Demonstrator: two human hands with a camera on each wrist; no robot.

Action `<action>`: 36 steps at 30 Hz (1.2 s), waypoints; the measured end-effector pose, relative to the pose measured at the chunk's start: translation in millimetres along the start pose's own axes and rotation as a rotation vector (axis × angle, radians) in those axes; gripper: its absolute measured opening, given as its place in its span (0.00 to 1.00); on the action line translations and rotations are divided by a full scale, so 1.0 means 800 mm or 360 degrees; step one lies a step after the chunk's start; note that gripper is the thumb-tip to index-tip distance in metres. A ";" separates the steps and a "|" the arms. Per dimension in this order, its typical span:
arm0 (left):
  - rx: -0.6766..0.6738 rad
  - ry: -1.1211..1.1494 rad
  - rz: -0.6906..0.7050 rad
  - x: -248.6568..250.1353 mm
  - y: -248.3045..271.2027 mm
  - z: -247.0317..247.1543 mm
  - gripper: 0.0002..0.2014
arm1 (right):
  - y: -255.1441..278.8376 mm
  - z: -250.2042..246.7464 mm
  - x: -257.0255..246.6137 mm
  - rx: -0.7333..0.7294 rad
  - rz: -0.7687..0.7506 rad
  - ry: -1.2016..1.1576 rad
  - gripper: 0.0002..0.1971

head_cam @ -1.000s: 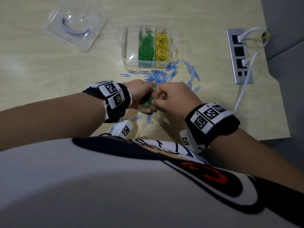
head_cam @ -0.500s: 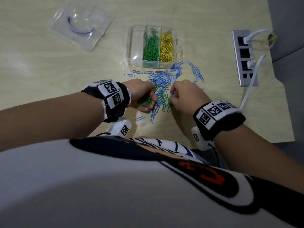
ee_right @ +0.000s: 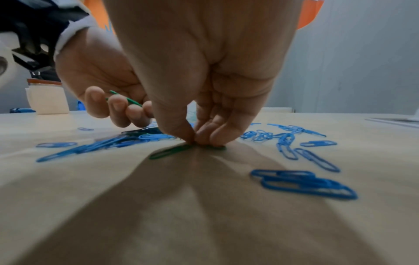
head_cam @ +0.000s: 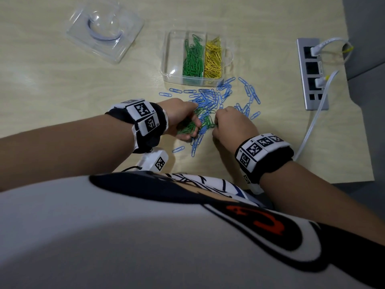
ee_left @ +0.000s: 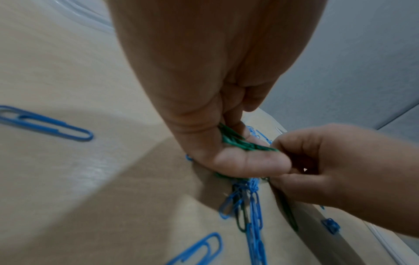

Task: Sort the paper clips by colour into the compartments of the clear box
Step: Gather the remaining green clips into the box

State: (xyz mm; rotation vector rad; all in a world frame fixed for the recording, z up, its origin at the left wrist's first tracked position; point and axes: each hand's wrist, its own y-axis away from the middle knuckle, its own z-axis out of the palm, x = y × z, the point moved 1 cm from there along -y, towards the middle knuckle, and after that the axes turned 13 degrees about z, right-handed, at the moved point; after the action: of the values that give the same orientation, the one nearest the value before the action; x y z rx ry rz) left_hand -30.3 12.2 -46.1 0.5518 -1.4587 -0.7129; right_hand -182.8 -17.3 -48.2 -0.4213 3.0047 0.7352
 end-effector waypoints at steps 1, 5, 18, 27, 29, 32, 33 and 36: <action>-0.0005 -0.0008 0.0000 0.001 0.000 0.001 0.27 | -0.001 -0.001 0.000 -0.0014 -0.0001 0.0033 0.12; -0.0059 -0.0019 -0.0015 0.003 0.001 0.006 0.29 | 0.000 -0.017 0.003 0.0007 -0.0031 -0.0127 0.07; -0.0023 0.0073 0.0001 0.007 0.001 0.002 0.27 | 0.004 -0.035 0.012 -0.0143 0.0244 -0.0147 0.14; 0.0024 0.0063 0.0019 0.006 0.001 -0.003 0.28 | 0.014 -0.017 -0.008 -0.0290 0.0178 0.0044 0.14; 0.0027 0.0066 0.0020 0.007 0.001 -0.004 0.27 | 0.014 -0.016 -0.007 -0.0284 0.0143 0.0077 0.13; 0.0036 0.0070 0.0020 0.008 0.001 -0.004 0.27 | 0.012 -0.017 0.000 -0.0246 0.0123 0.0057 0.10; 0.0035 0.0073 0.0019 0.009 0.001 -0.005 0.27 | 0.010 -0.018 0.005 -0.0212 0.0139 -0.0005 0.09; 0.0036 0.0093 0.0021 0.008 0.000 -0.007 0.28 | 0.007 -0.026 0.020 -0.0036 0.0171 -0.0252 0.03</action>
State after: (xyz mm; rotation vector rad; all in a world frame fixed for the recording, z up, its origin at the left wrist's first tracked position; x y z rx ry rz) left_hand -25.0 7.2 -41.9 0.5753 -1.4162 -0.6652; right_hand -199.1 -26.2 -28.9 -0.1927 2.8910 0.7710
